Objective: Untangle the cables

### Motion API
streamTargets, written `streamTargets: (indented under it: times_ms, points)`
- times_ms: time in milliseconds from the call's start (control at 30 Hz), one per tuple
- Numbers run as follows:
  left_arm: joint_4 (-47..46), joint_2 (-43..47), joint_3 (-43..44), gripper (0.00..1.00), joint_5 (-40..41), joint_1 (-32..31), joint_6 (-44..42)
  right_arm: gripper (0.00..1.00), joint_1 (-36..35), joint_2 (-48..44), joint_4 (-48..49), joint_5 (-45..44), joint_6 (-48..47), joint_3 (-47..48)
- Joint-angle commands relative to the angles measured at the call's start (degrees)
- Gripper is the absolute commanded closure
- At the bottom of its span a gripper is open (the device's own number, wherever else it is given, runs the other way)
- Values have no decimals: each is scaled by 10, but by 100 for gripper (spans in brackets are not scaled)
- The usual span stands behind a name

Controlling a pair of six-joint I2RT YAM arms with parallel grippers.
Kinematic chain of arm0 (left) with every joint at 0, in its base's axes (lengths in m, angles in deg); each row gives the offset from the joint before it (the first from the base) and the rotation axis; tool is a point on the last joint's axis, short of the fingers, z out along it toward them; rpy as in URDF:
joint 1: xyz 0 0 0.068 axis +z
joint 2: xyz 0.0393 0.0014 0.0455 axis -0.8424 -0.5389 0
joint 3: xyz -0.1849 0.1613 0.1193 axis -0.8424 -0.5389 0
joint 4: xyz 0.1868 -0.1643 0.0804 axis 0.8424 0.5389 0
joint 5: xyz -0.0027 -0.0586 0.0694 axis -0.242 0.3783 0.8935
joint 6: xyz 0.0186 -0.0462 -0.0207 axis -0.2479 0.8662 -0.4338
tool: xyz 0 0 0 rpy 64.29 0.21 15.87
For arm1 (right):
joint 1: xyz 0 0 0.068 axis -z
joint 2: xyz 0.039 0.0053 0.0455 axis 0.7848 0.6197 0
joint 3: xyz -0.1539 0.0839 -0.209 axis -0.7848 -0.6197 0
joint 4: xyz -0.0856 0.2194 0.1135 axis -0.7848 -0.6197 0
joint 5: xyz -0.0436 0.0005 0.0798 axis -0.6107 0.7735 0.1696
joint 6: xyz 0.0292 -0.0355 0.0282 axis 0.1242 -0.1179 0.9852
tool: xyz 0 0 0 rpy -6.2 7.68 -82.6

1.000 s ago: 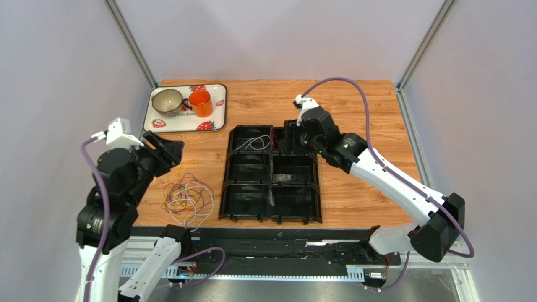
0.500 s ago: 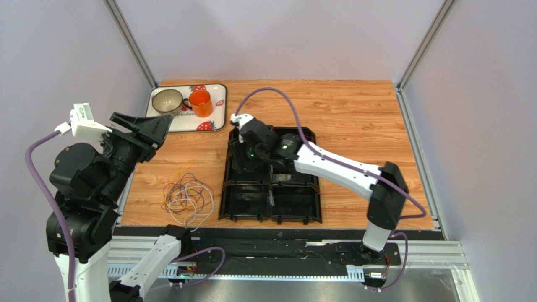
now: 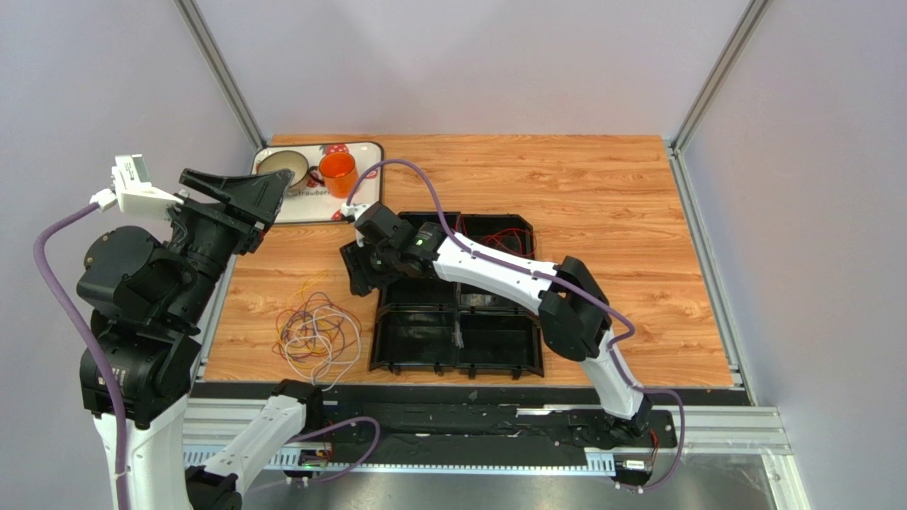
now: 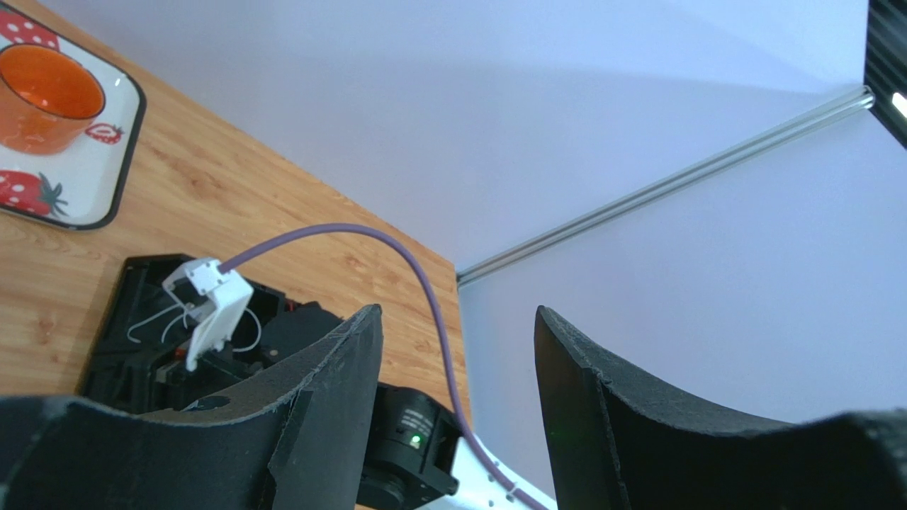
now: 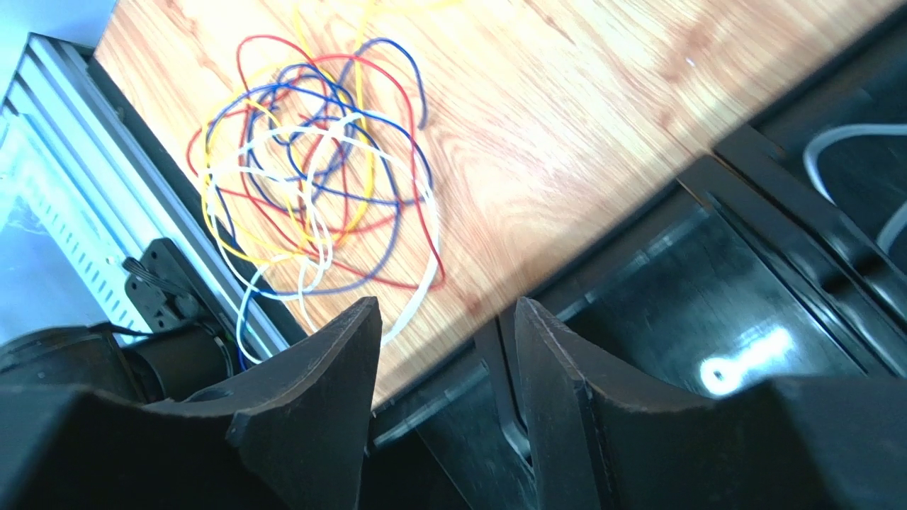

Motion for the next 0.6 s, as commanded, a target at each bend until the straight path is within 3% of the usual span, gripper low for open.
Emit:
streamTargets:
  times_ms: [0,233,400,567]
  points:
    - [-41,-8,12,37,9,4,-4,46,0,28,11,35,3,55]
    - [-54,-7,-16,37,16,4,7,46,0,64,24,54,10,62]
    - [-28,-11,-6,37,26,4,-31,46,0,71,28,64,11,60]
    - [9,22,-60,36,60,4,-53,46,2,71,25,61,-1,59]
